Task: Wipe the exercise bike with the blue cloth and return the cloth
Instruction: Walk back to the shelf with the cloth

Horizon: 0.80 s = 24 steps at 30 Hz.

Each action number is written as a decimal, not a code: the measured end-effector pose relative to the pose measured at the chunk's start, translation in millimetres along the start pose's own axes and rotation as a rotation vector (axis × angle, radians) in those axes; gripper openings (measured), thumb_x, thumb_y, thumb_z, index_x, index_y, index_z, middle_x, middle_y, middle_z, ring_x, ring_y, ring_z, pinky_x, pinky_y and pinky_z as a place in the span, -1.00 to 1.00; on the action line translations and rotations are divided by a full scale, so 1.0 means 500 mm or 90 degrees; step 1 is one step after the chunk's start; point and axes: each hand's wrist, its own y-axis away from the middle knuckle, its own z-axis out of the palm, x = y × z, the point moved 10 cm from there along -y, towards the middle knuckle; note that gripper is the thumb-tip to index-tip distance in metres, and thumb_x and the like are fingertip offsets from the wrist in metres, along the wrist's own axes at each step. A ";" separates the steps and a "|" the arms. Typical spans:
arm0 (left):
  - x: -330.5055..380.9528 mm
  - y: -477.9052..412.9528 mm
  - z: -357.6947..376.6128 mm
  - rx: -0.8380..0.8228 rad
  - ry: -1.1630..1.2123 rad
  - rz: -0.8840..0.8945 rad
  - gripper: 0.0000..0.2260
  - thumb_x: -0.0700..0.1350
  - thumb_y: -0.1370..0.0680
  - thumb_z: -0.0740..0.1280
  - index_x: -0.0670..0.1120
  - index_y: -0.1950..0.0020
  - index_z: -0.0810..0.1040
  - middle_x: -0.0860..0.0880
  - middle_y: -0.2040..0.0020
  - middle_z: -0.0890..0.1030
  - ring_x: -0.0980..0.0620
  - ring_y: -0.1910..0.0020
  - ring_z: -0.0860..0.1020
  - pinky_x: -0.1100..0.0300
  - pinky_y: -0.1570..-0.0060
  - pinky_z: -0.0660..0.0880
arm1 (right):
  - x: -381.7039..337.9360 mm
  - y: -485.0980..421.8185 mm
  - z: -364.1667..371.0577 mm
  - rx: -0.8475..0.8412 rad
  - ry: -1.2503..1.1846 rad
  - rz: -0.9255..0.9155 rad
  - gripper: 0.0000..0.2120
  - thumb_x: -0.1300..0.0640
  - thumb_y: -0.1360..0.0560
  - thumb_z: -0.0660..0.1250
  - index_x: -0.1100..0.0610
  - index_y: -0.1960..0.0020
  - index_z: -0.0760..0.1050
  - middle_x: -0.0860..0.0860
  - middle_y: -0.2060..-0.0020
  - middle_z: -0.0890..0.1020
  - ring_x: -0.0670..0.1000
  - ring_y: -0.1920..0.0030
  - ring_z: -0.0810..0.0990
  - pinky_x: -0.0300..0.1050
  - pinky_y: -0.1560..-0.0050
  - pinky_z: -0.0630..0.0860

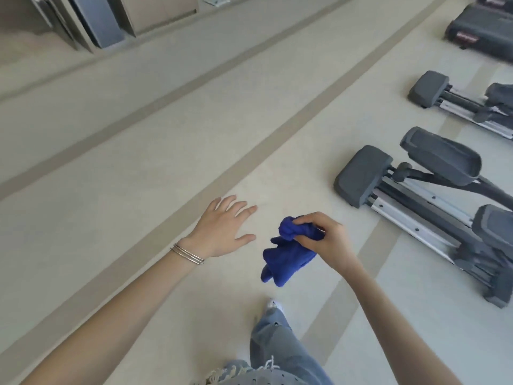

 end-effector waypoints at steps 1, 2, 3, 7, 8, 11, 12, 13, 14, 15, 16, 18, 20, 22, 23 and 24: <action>-0.005 -0.015 -0.008 0.002 0.000 -0.010 -0.39 0.30 -0.54 0.06 0.09 -0.53 0.05 0.03 -0.51 0.20 -0.05 -0.51 0.07 0.00 -0.46 0.02 | -0.003 -0.022 -0.004 -0.007 -0.019 -0.008 -0.66 0.38 -0.32 0.42 -0.03 0.08 0.59 -0.06 0.07 0.63 -0.17 0.06 0.57 -0.46 0.13 0.44; -0.011 -0.032 -0.015 0.002 0.000 -0.023 -0.39 0.30 -0.54 0.06 0.09 -0.53 0.05 0.03 -0.51 0.20 -0.05 -0.51 0.06 0.00 -0.46 0.02 | -0.006 -0.048 -0.008 -0.017 -0.034 -0.019 -0.66 0.39 -0.32 0.41 -0.01 0.07 0.59 -0.04 0.06 0.63 -0.14 0.04 0.57 -0.44 0.13 0.46; -0.019 -0.049 -0.021 0.003 0.000 -0.039 -0.39 0.30 -0.54 0.06 0.09 -0.53 0.05 0.03 -0.51 0.20 -0.05 -0.51 0.06 0.00 -0.46 0.02 | -0.010 -0.074 -0.013 -0.028 -0.042 -0.036 -0.67 0.40 -0.32 0.41 0.01 0.07 0.59 -0.02 0.06 0.62 -0.10 0.03 0.58 -0.39 0.11 0.48; -0.047 -0.105 -0.038 0.015 0.001 -0.071 -0.39 0.29 -0.54 0.07 0.08 -0.53 0.07 0.02 -0.50 0.22 -0.07 -0.51 0.08 -0.02 -0.46 0.03 | -0.025 -0.166 -0.028 -0.053 -0.033 -0.083 -0.69 0.45 -0.31 0.39 0.12 0.06 0.60 0.02 0.06 0.61 -0.01 -0.01 0.58 -0.19 -0.01 0.51; -0.054 -0.116 -0.040 0.014 -0.002 -0.074 -0.39 0.29 -0.54 0.07 0.08 -0.53 0.07 0.02 -0.50 0.22 -0.08 -0.51 0.08 -0.02 -0.46 0.04 | -0.026 -0.185 -0.030 -0.052 -0.029 -0.085 -0.70 0.45 -0.30 0.39 0.15 0.05 0.60 0.03 0.05 0.60 -0.01 -0.01 0.57 -0.17 -0.02 0.50; -0.076 -0.153 -0.038 0.003 0.003 -0.091 -0.39 0.29 -0.54 0.05 0.08 -0.53 0.06 0.03 -0.51 0.20 -0.08 -0.51 0.07 -0.02 -0.46 0.06 | -0.023 -0.233 -0.036 -0.050 -0.011 -0.092 -0.71 0.43 -0.31 0.40 0.14 0.05 0.60 0.00 0.03 0.58 -0.08 -0.01 0.55 -0.24 -0.01 0.48; -0.085 -0.167 -0.036 -0.003 0.007 -0.095 -0.40 0.29 -0.55 0.06 0.08 -0.53 0.05 0.03 -0.51 0.19 -0.08 -0.51 0.06 -0.02 -0.46 0.06 | -0.022 -0.250 -0.036 -0.055 -0.001 -0.095 -0.70 0.42 -0.31 0.40 0.11 0.06 0.60 -0.01 0.02 0.57 -0.11 -0.02 0.54 -0.28 -0.02 0.47; -0.094 -0.181 -0.034 -0.006 0.010 -0.096 -0.40 0.28 -0.55 0.06 0.08 -0.53 0.05 0.03 -0.51 0.19 -0.08 -0.51 0.06 -0.02 -0.46 0.06 | -0.020 -0.268 -0.035 -0.061 0.008 -0.097 -0.70 0.41 -0.31 0.41 0.09 0.06 0.61 -0.02 0.01 0.57 -0.13 -0.02 0.54 -0.32 -0.04 0.45; -0.102 -0.196 -0.032 -0.008 0.011 -0.094 -0.40 0.28 -0.55 0.06 0.08 -0.53 0.05 0.03 -0.51 0.19 -0.07 -0.51 0.06 -0.02 -0.46 0.06 | -0.017 -0.285 -0.033 -0.067 0.015 -0.097 -0.71 0.40 -0.32 0.41 0.09 0.06 0.61 -0.03 0.01 0.57 -0.15 -0.03 0.53 -0.35 -0.05 0.44; -0.110 -0.211 -0.030 -0.010 0.012 -0.091 -0.41 0.27 -0.55 0.07 0.08 -0.53 0.05 0.03 -0.51 0.19 -0.07 -0.51 0.06 -0.02 -0.46 0.06 | -0.014 -0.303 -0.031 -0.070 0.019 -0.095 -0.71 0.40 -0.32 0.41 0.08 0.06 0.61 -0.03 0.01 0.57 -0.16 -0.02 0.53 -0.38 -0.05 0.43; -0.120 -0.226 -0.028 -0.013 0.013 -0.088 -0.41 0.27 -0.55 0.07 0.08 -0.53 0.06 0.03 -0.51 0.19 -0.07 -0.51 0.06 -0.02 -0.46 0.05 | -0.012 -0.322 -0.030 -0.069 0.020 -0.093 -0.70 0.40 -0.31 0.42 0.08 0.06 0.61 -0.04 0.02 0.58 -0.16 -0.01 0.54 -0.39 -0.03 0.42; -0.144 -0.261 -0.027 -0.018 0.016 -0.081 -0.41 0.26 -0.56 0.08 0.08 -0.53 0.06 0.02 -0.51 0.20 -0.06 -0.51 0.07 -0.02 -0.46 0.05 | -0.007 -0.362 -0.026 -0.063 0.018 -0.087 -0.68 0.39 -0.31 0.42 0.03 0.07 0.60 -0.06 0.04 0.59 -0.18 0.00 0.54 -0.42 -0.01 0.41; -0.175 -0.297 -0.029 -0.016 0.014 -0.075 -0.41 0.25 -0.56 0.09 0.07 -0.53 0.07 0.01 -0.51 0.20 -0.06 -0.51 0.07 -0.02 -0.45 0.04 | -0.007 -0.408 -0.019 -0.054 0.014 -0.081 -0.66 0.39 -0.31 0.41 0.00 0.07 0.60 -0.10 0.04 0.59 -0.20 0.00 0.54 -0.43 -0.01 0.41; -0.220 -0.332 -0.038 -0.012 0.017 -0.073 -0.42 0.24 -0.56 0.09 0.08 -0.53 0.06 0.01 -0.51 0.19 -0.06 -0.51 0.06 -0.02 -0.46 0.03 | -0.013 -0.461 -0.008 -0.047 0.017 -0.076 -0.66 0.39 -0.30 0.42 0.01 0.06 0.60 -0.12 0.04 0.59 -0.20 -0.01 0.54 -0.42 -0.02 0.42; -0.248 -0.350 -0.046 -0.008 0.019 -0.076 -0.42 0.24 -0.56 0.10 0.08 -0.53 0.07 0.01 -0.51 0.19 -0.06 -0.51 0.05 -0.02 -0.46 0.02 | -0.021 -0.489 -0.001 -0.046 0.023 -0.077 -0.66 0.39 -0.30 0.42 0.01 0.06 0.60 -0.12 0.04 0.59 -0.21 0.00 0.54 -0.42 -0.02 0.42; -0.279 -0.367 -0.056 -0.004 0.017 -0.081 -0.42 0.23 -0.56 0.10 0.07 -0.52 0.07 0.01 -0.51 0.18 -0.06 -0.51 0.05 -0.03 -0.46 0.02 | -0.032 -0.518 0.007 -0.046 0.029 -0.079 -0.66 0.39 -0.30 0.42 0.02 0.06 0.60 -0.11 0.05 0.59 -0.21 0.00 0.54 -0.43 -0.01 0.42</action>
